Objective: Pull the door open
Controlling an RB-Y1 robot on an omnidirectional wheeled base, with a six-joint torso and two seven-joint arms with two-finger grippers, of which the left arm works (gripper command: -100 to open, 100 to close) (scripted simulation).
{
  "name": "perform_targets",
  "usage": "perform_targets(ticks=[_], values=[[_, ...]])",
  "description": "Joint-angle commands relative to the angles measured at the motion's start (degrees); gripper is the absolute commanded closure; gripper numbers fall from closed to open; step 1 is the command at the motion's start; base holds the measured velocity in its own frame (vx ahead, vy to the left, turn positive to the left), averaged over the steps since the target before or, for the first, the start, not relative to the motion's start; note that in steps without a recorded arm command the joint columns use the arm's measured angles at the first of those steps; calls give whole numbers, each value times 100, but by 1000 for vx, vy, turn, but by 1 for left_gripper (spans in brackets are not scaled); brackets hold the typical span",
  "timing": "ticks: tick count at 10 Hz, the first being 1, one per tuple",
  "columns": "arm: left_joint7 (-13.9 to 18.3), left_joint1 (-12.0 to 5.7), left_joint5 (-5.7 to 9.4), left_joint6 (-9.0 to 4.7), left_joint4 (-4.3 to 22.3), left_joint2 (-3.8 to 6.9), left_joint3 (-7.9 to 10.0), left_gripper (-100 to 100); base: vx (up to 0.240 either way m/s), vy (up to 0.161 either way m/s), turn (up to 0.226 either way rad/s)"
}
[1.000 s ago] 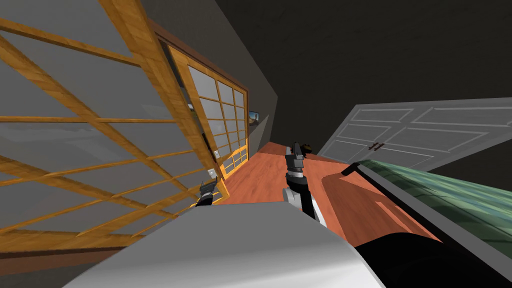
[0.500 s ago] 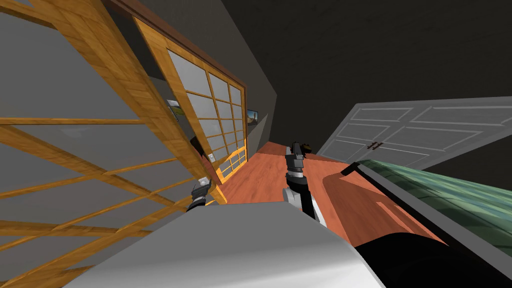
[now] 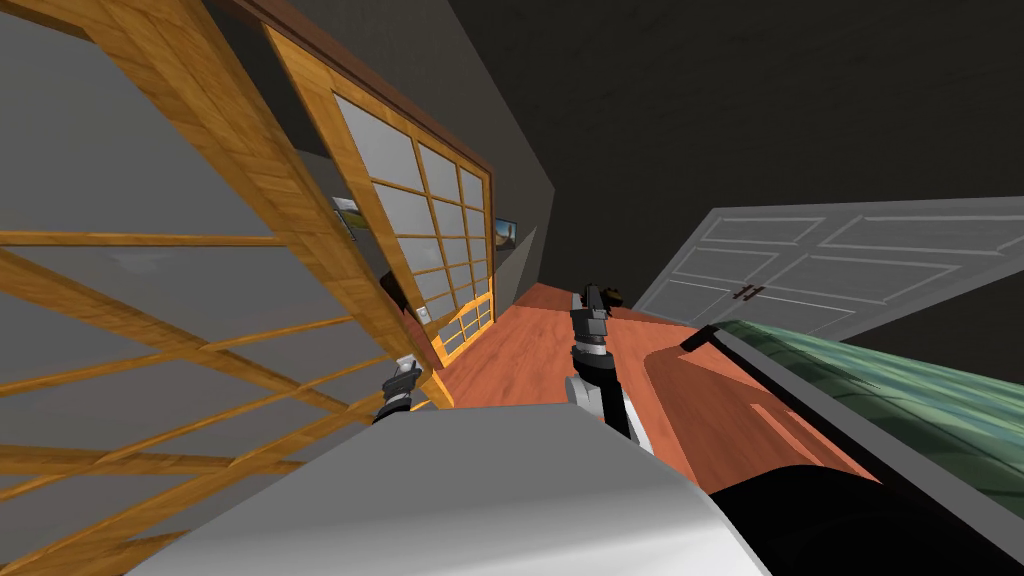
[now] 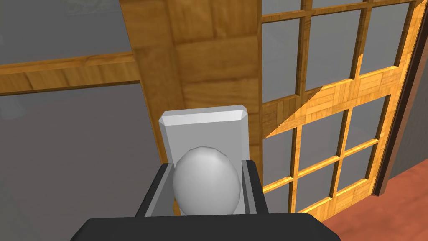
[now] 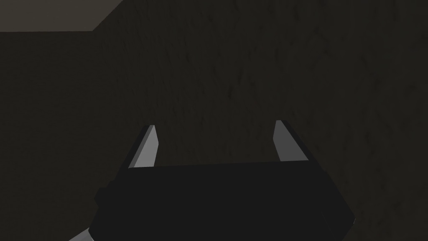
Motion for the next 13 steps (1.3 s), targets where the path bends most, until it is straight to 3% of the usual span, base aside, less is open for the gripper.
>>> perform_targets(ticks=[1, 4, 8, 11, 12, 13], values=[[4, -2, -2, -9, -7, -7, -5, 100, 0, 0, 0], [111, 41, -58, -6, -54, 51, -132, 100, -116, 6, -47], [439, 157, -232, -34, -221, 213, -522, 100, -230, 2, -80], [591, 211, -312, -47, -298, 287, -703, 100, -240, 15, -78], [547, 212, -299, -27, -284, 265, -673, 100, -88, 0, -22], [647, 283, -360, -69, -320, 324, -802, 100, -140, -14, -84]])
